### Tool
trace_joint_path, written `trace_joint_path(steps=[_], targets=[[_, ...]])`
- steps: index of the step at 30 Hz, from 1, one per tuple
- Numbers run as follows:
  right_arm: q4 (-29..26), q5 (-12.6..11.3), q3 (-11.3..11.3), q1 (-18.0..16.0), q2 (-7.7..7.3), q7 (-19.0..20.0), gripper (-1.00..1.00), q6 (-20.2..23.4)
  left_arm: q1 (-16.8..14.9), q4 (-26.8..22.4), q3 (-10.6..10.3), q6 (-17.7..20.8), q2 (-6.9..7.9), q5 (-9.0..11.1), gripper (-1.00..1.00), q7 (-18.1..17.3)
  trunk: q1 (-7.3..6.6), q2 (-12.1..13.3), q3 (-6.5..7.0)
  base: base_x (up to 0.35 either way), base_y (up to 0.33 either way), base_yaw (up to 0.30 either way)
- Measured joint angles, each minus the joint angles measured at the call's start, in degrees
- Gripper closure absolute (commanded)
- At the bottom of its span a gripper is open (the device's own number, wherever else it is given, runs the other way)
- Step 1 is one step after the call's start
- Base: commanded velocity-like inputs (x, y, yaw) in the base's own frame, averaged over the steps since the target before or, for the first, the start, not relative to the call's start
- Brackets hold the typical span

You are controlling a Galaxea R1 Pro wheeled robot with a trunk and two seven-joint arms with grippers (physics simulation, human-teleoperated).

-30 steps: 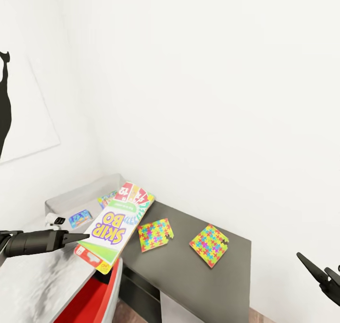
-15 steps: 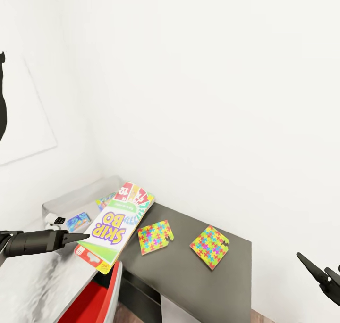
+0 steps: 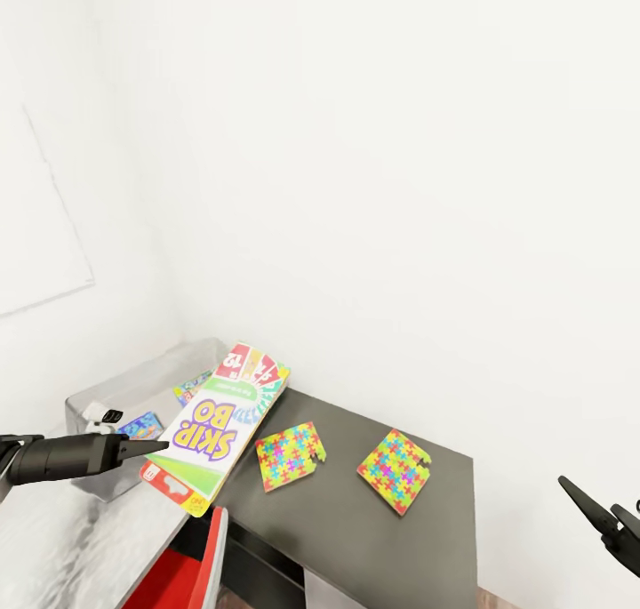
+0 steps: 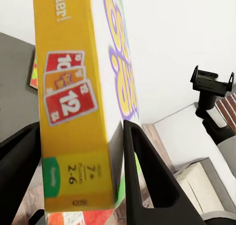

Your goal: Put all the toys in the child's room - the three board games (two on the bed and one on the table), the two jigsaw puzzles on the table, and the tennis ball on the table - inside the toy box on the table in the child's room.

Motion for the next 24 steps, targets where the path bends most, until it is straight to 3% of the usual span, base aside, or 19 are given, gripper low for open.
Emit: trace_joint_path(steps=[24], targets=[[0.0, 0.0, 0.0, 0.0, 0.00, 0.0, -1.00, 0.0, 0.0, 0.0, 0.0, 0.0, -0.02, -0.1, 1.00, 0.0, 0.00, 0.0, 0.01, 0.022, 0.026, 0.000]])
